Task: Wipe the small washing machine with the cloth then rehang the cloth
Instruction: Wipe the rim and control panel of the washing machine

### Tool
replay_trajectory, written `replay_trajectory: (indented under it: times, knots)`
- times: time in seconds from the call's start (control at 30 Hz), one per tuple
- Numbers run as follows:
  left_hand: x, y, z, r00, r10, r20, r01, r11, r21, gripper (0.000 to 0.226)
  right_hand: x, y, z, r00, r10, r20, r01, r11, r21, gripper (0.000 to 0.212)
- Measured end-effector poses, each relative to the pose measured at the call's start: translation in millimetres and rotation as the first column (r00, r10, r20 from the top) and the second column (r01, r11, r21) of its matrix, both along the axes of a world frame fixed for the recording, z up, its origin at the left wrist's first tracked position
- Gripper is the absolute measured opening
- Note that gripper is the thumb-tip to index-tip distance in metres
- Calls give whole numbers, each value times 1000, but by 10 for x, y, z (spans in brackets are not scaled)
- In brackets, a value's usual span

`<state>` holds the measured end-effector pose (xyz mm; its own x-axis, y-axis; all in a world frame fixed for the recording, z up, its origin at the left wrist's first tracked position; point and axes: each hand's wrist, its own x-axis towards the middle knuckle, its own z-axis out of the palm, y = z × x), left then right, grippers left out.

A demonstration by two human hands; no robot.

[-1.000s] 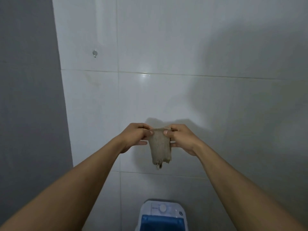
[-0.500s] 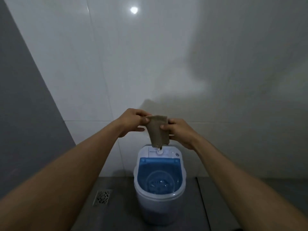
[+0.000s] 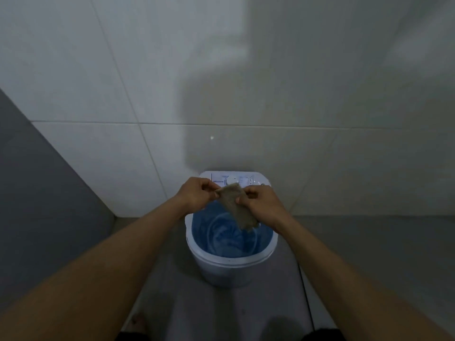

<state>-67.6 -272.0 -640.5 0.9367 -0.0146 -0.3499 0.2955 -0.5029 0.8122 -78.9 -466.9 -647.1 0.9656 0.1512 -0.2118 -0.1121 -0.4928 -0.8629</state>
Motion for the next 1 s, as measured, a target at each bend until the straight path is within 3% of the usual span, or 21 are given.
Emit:
replay_trajectory:
  times: [0.1,0.2,0.23,0.33,0.53,0.7,0.83,1.0]
  knots:
    - [76,12,-273,999,0,37,-3,996,84,19,76,32,-229,997,-24,76,36,987,-155,16]
    - [39,79,-492,993,16,116,-47,961,272,34,55,53,-363,976,-105,191,174,902,-395,57]
    - [7,124,-555,992,14,127,-53,950,308,39,49,72,-411,970,-93,225,186,878,-441,56]
    - [-84,221,-687,990,-3,140,-51,925,377,42,30,160,-527,972,9,236,110,866,-488,26]
    - [-193,305,-901,996,-5,90,-34,903,428,41,28,250,-857,872,226,434,47,844,-534,26]
    - [-257,313,-1098,997,-36,65,6,907,420,29,24,267,-1231,879,418,230,-150,700,-698,69]
    - [-260,313,-1130,995,-26,97,-11,930,368,28,65,435,-1374,863,413,289,-75,672,-737,68]
    - [-278,343,-1183,990,-39,136,-9,942,334,27,290,672,-1351,770,574,279,-195,628,-754,67]
